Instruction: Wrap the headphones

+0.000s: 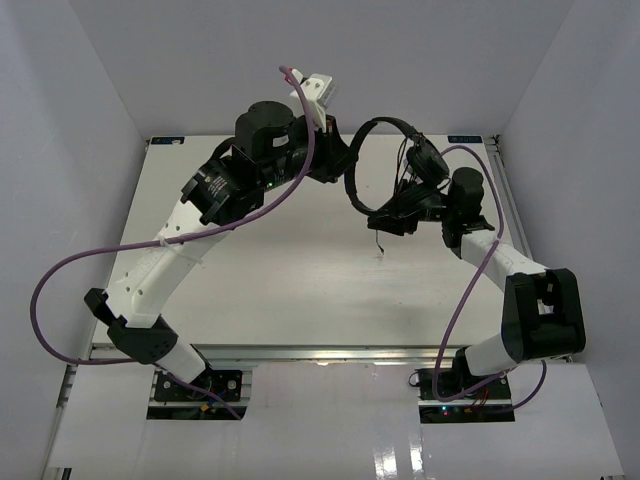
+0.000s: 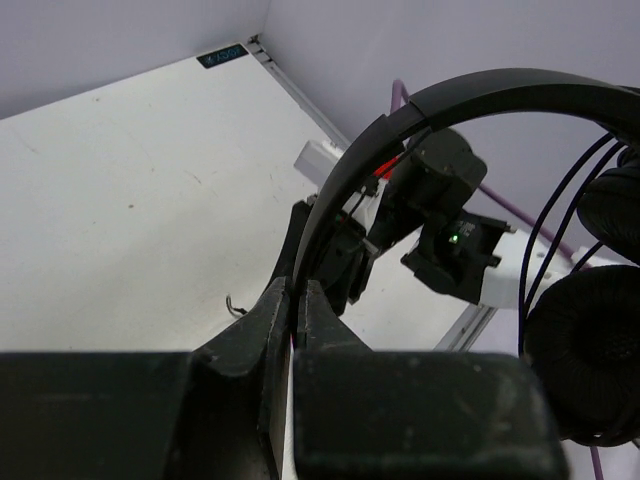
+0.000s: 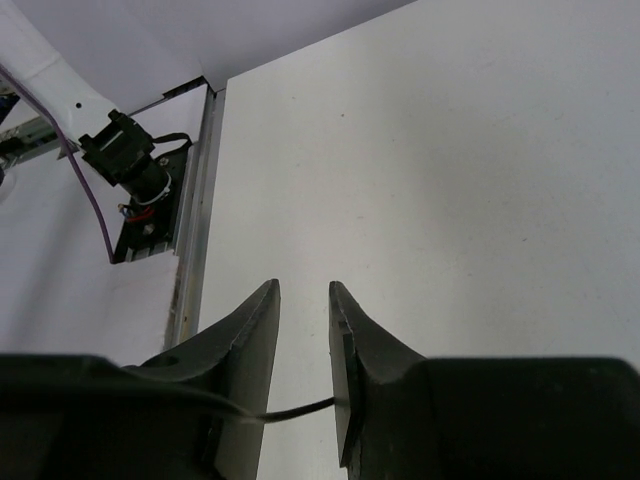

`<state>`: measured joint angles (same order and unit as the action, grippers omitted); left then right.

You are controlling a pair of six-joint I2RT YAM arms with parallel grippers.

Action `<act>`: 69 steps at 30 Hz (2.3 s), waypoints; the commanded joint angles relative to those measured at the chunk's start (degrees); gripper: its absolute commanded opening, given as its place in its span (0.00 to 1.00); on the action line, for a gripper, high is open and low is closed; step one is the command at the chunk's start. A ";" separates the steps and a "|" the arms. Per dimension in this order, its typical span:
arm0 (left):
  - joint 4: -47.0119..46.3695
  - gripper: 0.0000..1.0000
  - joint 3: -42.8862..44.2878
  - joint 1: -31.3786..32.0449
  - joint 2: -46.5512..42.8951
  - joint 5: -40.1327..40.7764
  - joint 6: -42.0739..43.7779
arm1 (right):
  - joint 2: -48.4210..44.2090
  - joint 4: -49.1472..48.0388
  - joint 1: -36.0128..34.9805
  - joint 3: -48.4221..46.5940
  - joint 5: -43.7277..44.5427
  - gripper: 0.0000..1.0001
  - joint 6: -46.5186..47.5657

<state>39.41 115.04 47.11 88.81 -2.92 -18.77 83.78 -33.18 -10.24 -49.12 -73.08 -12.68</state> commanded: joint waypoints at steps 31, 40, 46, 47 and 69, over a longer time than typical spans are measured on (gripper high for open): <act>-6.84 0.00 10.49 -0.30 0.62 22.39 -4.28 | -7.26 -5.09 0.04 10.28 -6.30 0.11 -0.04; -10.01 0.00 -1.33 -10.29 1.63 18.32 -6.79 | -26.91 60.59 -4.99 1.69 17.36 0.08 50.95; -11.81 0.00 -6.70 -13.42 4.13 17.34 -5.89 | -35.33 69.04 -7.78 -0.72 26.74 0.08 56.81; -11.85 0.00 -6.96 -13.45 4.80 17.26 -5.67 | -35.69 70.12 -8.03 -1.29 27.94 0.08 57.79; -7.99 0.00 3.80 -14.29 24.69 7.04 -14.90 | -31.53 82.76 -16.27 -3.39 34.75 0.08 68.32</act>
<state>32.12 109.04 33.45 113.80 7.28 -29.95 53.88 47.72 -24.82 -55.22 -37.70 54.30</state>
